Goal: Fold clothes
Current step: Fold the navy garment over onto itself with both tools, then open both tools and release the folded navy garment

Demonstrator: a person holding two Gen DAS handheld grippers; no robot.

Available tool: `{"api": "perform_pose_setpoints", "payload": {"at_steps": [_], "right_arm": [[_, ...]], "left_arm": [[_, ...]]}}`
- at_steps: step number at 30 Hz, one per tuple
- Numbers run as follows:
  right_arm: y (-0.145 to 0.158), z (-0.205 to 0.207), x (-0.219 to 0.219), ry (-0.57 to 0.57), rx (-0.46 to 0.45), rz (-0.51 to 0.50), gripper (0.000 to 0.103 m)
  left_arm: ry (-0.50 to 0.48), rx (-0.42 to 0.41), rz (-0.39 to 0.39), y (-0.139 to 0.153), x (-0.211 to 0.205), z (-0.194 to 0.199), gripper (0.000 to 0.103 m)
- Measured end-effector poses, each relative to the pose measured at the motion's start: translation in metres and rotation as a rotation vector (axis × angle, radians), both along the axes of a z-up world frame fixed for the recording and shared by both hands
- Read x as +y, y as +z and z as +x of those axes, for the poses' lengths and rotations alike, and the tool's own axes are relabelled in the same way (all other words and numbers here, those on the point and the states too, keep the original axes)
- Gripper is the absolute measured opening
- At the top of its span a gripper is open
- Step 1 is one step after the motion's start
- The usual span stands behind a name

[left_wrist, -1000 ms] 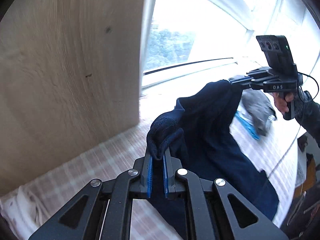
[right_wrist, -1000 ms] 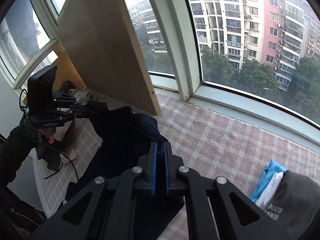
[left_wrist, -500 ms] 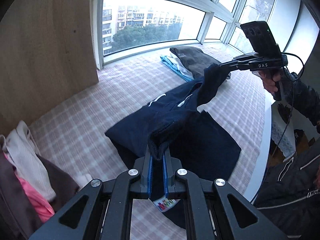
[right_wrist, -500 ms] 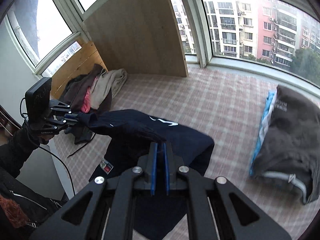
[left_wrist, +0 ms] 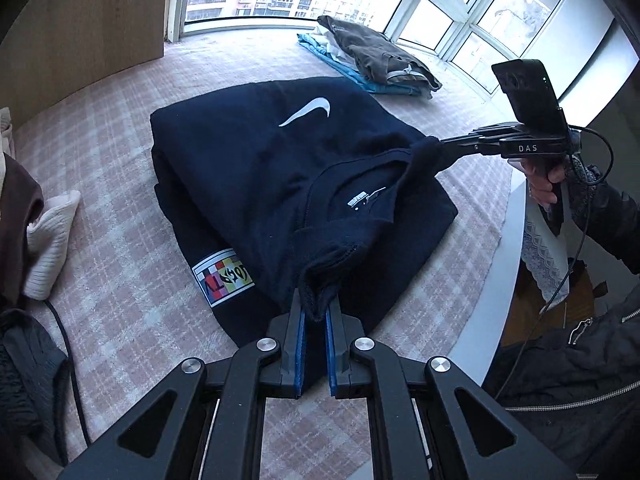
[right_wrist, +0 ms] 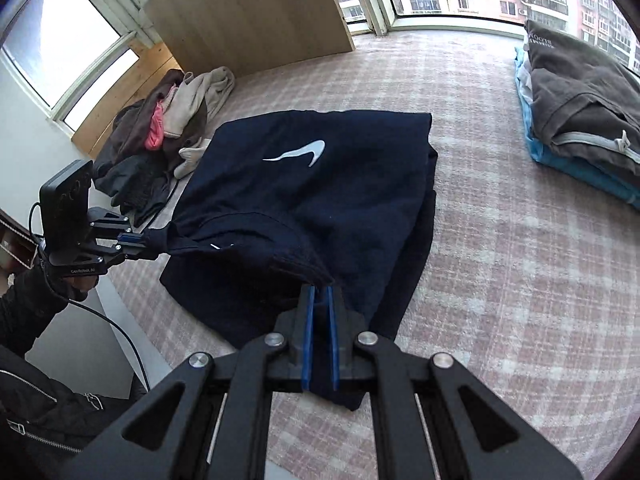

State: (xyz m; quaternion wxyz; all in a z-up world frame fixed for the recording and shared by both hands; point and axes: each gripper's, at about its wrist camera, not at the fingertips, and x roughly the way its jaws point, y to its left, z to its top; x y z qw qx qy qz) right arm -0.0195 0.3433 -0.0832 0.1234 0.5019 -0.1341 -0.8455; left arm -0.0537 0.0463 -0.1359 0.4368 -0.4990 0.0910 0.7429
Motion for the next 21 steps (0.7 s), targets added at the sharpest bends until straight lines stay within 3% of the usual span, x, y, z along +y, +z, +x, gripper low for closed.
{"api": "perform_pose_setpoints", "payload": {"at_steps": [3, 11, 15, 17, 21], "right_arm": [[0.001, 0.009, -0.007, 0.032, 0.002, 0.028, 0.007], [-0.031, 0.018, -0.03, 0.132, -0.088, 0.152, 0.011], [-0.029, 0.031, -0.031, 0.187, -0.154, 0.218, 0.017], [-0.018, 0.037, -0.025, 0.182, -0.163, 0.188, 0.017], [0.006, 0.035, -0.018, 0.147, -0.099, 0.094, 0.017]], "left_arm": [[-0.048, 0.042, -0.036, -0.001, 0.004, 0.017, 0.007], [-0.04, -0.018, -0.101, -0.036, 0.004, 0.027, 0.01], [-0.066, -0.052, -0.157, -0.034, -0.013, 0.047, 0.01], [-0.07, -0.039, -0.17, -0.023, -0.018, 0.053, 0.01], [-0.048, 0.037, -0.064, 0.007, -0.006, 0.042, 0.01]]}}
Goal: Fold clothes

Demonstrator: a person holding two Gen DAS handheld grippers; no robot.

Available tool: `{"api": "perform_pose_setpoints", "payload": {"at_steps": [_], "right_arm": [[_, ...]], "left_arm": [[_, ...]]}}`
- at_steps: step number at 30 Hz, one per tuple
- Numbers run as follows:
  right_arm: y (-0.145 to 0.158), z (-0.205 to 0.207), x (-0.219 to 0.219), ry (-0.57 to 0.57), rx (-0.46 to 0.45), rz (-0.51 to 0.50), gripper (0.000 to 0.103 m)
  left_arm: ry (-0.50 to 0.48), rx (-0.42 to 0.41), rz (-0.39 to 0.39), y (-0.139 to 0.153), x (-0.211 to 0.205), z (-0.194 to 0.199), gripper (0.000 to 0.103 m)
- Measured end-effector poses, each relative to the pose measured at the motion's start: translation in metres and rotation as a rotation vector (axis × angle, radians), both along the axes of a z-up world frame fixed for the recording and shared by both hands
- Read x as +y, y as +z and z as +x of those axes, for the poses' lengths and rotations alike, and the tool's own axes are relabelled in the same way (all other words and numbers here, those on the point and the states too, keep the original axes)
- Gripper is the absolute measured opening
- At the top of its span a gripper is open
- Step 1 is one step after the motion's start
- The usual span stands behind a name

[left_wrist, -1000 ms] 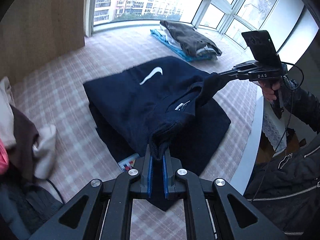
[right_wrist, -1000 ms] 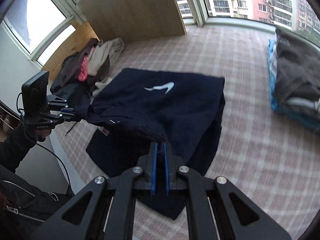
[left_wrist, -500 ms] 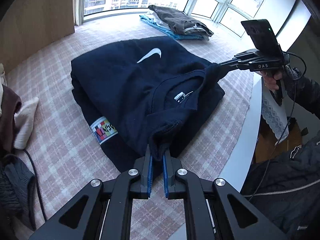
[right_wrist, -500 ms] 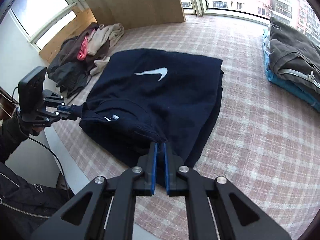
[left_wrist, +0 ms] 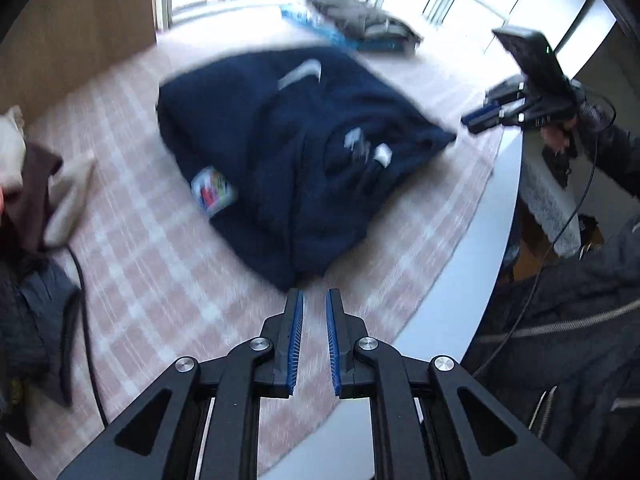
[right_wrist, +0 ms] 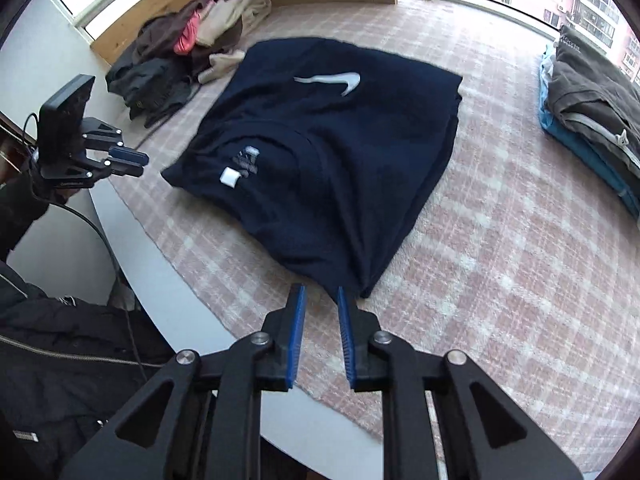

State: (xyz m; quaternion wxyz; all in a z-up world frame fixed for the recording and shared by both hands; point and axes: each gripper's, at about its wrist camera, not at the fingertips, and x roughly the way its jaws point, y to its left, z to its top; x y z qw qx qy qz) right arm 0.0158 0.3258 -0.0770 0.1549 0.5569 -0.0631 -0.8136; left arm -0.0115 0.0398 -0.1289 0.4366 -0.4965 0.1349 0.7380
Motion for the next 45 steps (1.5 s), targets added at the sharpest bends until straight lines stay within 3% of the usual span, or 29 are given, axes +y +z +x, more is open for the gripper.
{"api": "perform_pose_setpoints", "payload": {"at_steps": [4, 6, 9, 11, 13, 16, 18, 20, 22, 24, 26, 28, 31, 33, 36, 42, 45], "right_arm": [[-0.004, -0.031, -0.004, -0.065, 0.054, -0.034, 0.017], [-0.022, -0.045, -0.009, -0.101, 0.037, 0.017, 0.017], [-0.054, -0.044, -0.031, -0.033, -0.06, 0.044, 0.017], [-0.049, -0.033, -0.038, -0.003, -0.055, 0.055, 0.017], [-0.033, -0.03, -0.034, -0.007, -0.037, -0.013, 0.017], [-0.01, -0.047, -0.019, -0.068, 0.036, -0.052, 0.018], [-0.008, -0.066, -0.01, -0.109, 0.057, -0.072, 0.02], [-0.022, -0.084, -0.013, -0.106, 0.024, -0.101, 0.022], [-0.044, -0.099, -0.02, -0.094, -0.041, -0.101, 0.023], [-0.055, -0.105, -0.023, -0.042, -0.095, -0.076, 0.023], [-0.041, -0.108, -0.016, -0.052, -0.059, -0.075, 0.023], [-0.023, -0.114, 0.01, -0.131, -0.009, -0.116, 0.023], [-0.008, -0.134, 0.056, -0.26, 0.016, -0.173, 0.035], [-0.008, -0.149, 0.08, -0.322, -0.005, -0.178, 0.036], [-0.014, -0.169, 0.102, -0.384, -0.046, -0.177, 0.035], [-0.021, -0.189, 0.122, -0.394, -0.07, -0.187, 0.035], [-0.024, -0.197, 0.12, -0.387, -0.094, -0.168, 0.036]], "left_arm": [[-0.033, 0.019, 0.025, -0.014, 0.033, -0.019, 0.01], [-0.053, -0.028, -0.017, -0.038, 0.046, -0.024, 0.01], [-0.121, -0.056, -0.056, -0.039, 0.042, -0.008, 0.01], [-0.138, -0.076, -0.066, -0.033, 0.035, -0.002, 0.011], [-0.096, -0.07, -0.043, -0.016, 0.023, -0.01, 0.01], [-0.032, -0.014, 0.004, 0.001, 0.023, -0.035, 0.01], [-0.015, -0.005, 0.024, -0.003, 0.031, -0.054, 0.01], [0.008, -0.052, -0.002, -0.024, 0.037, -0.069, 0.01], [-0.005, -0.132, -0.08, -0.051, 0.037, -0.072, 0.01], [-0.039, -0.105, -0.108, -0.051, 0.032, -0.066, 0.009], [-0.001, -0.094, -0.098, -0.036, 0.025, -0.075, 0.01], [0.066, -0.074, -0.031, -0.017, 0.017, -0.095, 0.011], [0.212, -0.127, 0.059, -0.006, 0.01, -0.142, 0.026], [0.293, -0.192, 0.118, -0.004, 0.007, -0.173, 0.031], [0.339, -0.288, 0.106, -0.015, 0.011, -0.207, 0.031], [0.395, -0.42, 0.065, -0.042, 0.023, -0.243, 0.032], [0.408, -0.431, 0.012, -0.04, 0.022, -0.245, 0.032]]}}
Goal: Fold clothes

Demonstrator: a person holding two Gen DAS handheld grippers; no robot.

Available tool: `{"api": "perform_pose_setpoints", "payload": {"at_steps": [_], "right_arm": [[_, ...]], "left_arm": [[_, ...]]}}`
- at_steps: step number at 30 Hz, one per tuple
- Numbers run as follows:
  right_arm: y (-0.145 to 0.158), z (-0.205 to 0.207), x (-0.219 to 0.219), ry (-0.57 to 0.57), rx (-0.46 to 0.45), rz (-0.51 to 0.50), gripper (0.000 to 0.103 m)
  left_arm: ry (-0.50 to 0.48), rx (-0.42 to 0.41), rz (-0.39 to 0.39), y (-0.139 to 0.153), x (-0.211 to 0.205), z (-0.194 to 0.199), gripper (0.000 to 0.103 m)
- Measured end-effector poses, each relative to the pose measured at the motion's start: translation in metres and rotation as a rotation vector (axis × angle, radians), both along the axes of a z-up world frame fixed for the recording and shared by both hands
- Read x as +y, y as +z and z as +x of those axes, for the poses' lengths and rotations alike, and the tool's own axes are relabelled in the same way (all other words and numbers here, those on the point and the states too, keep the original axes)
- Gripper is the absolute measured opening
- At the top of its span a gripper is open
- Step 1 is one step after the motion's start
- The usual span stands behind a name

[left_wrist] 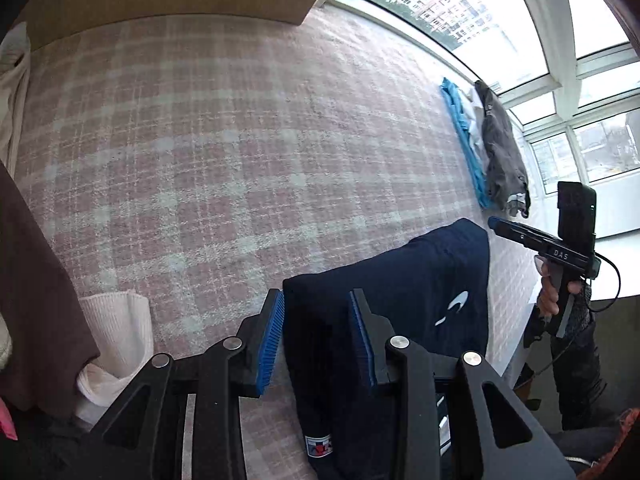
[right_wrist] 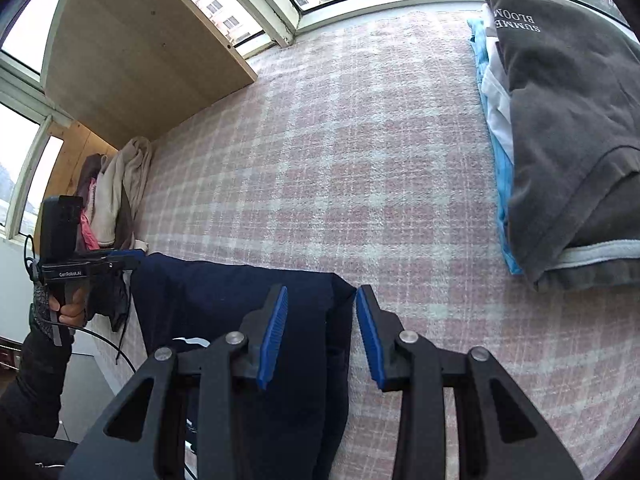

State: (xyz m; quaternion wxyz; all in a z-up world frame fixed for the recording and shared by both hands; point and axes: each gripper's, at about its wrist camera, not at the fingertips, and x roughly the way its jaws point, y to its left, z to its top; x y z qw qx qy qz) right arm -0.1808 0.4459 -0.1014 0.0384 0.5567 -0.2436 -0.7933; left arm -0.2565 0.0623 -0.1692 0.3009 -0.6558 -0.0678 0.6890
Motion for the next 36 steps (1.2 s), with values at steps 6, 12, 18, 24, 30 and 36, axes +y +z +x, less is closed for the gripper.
{"api": "perform_pose_setpoints", "payload": {"at_steps": [6, 12, 18, 24, 30, 36], "right_arm": [[-0.02, -0.011, -0.016, 0.036, -0.054, -0.017, 0.036], [-0.038, -0.014, -0.007, -0.004, -0.102, -0.188, 0.036], [-0.037, -0.026, -0.004, 0.004, -0.101, -0.209, 0.036], [-0.04, -0.034, -0.013, 0.031, -0.113, -0.179, 0.036], [-0.039, -0.038, -0.02, 0.048, -0.093, -0.137, 0.028], [-0.037, -0.036, -0.025, 0.052, -0.044, -0.11, 0.006]], "left_arm": [[-0.005, 0.002, -0.025, 0.008, -0.004, 0.004, 0.037], [0.018, -0.063, -0.009, -0.005, -0.002, -0.003, 0.039], [0.062, -0.104, 0.036, -0.007, -0.003, -0.021, 0.039], [0.03, -0.119, 0.036, -0.004, 0.004, -0.013, 0.038], [0.017, -0.08, 0.015, -0.004, 0.016, -0.011, 0.023], [-0.041, 0.09, -0.076, 0.009, 0.03, 0.0, 0.005]]}}
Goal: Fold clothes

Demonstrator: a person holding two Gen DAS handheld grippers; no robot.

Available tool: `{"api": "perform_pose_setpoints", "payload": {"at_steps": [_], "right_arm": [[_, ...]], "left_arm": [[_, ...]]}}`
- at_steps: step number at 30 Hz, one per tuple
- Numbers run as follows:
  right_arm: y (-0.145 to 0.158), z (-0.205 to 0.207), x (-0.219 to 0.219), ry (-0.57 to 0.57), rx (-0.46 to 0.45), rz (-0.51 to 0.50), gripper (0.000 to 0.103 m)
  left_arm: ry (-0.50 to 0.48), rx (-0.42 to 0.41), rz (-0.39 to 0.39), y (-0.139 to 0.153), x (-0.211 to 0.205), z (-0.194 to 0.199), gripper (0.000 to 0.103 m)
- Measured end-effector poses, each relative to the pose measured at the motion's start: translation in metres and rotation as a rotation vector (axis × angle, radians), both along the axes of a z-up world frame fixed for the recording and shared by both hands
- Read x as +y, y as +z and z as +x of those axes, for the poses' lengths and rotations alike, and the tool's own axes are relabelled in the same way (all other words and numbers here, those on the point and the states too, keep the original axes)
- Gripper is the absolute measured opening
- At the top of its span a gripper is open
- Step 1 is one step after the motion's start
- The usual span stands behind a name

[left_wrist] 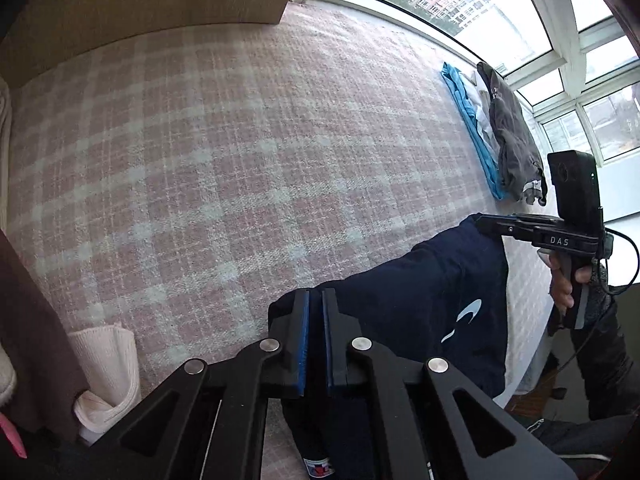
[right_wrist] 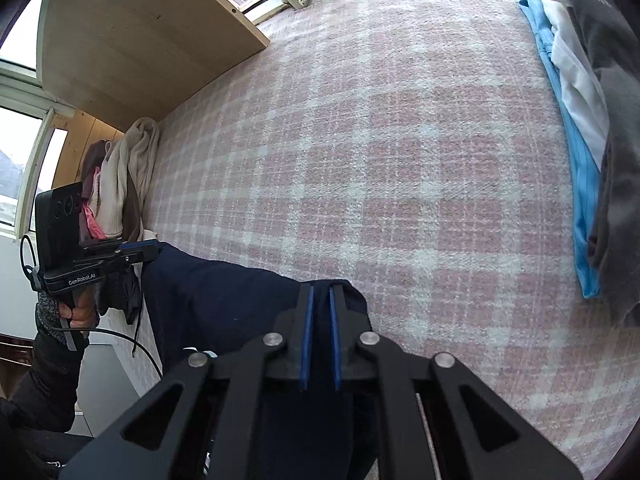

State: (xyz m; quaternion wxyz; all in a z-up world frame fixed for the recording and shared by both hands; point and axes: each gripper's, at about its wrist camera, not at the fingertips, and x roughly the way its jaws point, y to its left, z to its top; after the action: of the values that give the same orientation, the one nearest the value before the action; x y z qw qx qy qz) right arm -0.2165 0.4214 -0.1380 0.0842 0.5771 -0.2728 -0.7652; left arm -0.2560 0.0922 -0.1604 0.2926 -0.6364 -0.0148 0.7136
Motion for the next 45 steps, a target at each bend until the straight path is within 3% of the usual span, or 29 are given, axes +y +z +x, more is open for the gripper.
{"api": "perform_pose_setpoints", "payload": {"at_steps": [3, 5, 9, 11, 13, 16, 20, 22, 23, 25, 26, 27, 31, 34, 36, 38, 41, 42, 45], "right_arm": [[0.009, 0.009, 0.001, -0.012, 0.045, 0.004, 0.004], [0.01, 0.014, 0.005, -0.033, 0.063, 0.063, 0.002], [-0.016, 0.012, 0.02, -0.093, -0.003, 0.032, 0.003], [0.0, 0.014, 0.015, -0.077, 0.042, 0.091, 0.003], [0.018, 0.018, 0.015, -0.083, 0.059, 0.213, 0.013], [0.036, 0.03, 0.019, -0.115, 0.106, 0.196, 0.015], [0.037, 0.027, -0.022, 0.003, 0.165, 0.23, 0.015], [0.028, 0.019, -0.047, 0.076, 0.175, 0.239, 0.015], [0.019, 0.018, -0.053, 0.107, 0.169, 0.247, 0.015], [0.0, 0.016, -0.058, 0.134, 0.134, 0.395, 0.014], [-0.001, 0.018, -0.052, 0.116, 0.126, 0.406, 0.013], [-0.001, 0.02, -0.045, 0.097, 0.12, 0.405, 0.012], [0.027, 0.038, -0.046, 0.055, 0.162, 0.393, 0.013], [0.032, 0.052, -0.074, 0.131, 0.182, 0.316, 0.015], [0.028, 0.063, -0.095, 0.187, 0.185, 0.338, 0.015], [0.015, 0.072, -0.108, 0.247, 0.182, 0.396, 0.015], [0.0, 0.081, -0.105, 0.279, 0.181, 0.444, 0.015], [0.004, 0.081, -0.1, 0.253, 0.145, 0.45, 0.015], [0.032, 0.104, -0.098, 0.229, 0.188, 0.391, 0.015]], "left_arm": [[0.011, 0.034, -0.004, 0.002, -0.005, 0.004, 0.005], [0.015, 0.047, -0.003, 0.001, -0.009, 0.007, 0.005], [0.043, -0.001, 0.017, -0.018, -0.015, 0.0, 0.005], [0.047, 0.011, 0.017, -0.015, -0.016, -0.003, 0.009], [0.061, 0.064, -0.03, -0.004, -0.023, -0.004, 0.006], [0.075, 0.122, -0.029, 0.017, -0.038, -0.002, 0.005], [0.001, 0.199, 0.027, 0.038, -0.023, 0.016, 0.006], [-0.04, 0.177, 0.079, 0.031, -0.007, 0.021, 0.006], [-0.054, 0.153, 0.092, 0.023, -0.001, 0.022, 0.012], [-0.061, 0.172, 0.006, 0.004, 0.004, 0.023, 0.012], [-0.048, 0.195, -0.068, -0.003, 0.0, 0.021, 0.01], [-0.033, 0.22, -0.146, -0.009, -0.005, 0.019, 0.009], [0.064, 0.219, -0.087, 0.006, -0.04, 0.02, 0.006], [0.017, 0.221, 0.02, 0.024, -0.036, 0.043, 0.006], [-0.065, 0.218, 0.05, 0.025, -0.018, 0.067, 0.006], [-0.144, 0.235, 0.035, 0.016, -0.004, 0.089, 0.01], [-0.163, 0.228, -0.081, -0.018, -0.005, 0.097, 0.013], [-0.13, 0.23, -0.055, -0.018, -0.012, 0.095, 0.012], [-0.058, 0.221, -0.026, -0.002, -0.029, 0.1, 0.008]]}}
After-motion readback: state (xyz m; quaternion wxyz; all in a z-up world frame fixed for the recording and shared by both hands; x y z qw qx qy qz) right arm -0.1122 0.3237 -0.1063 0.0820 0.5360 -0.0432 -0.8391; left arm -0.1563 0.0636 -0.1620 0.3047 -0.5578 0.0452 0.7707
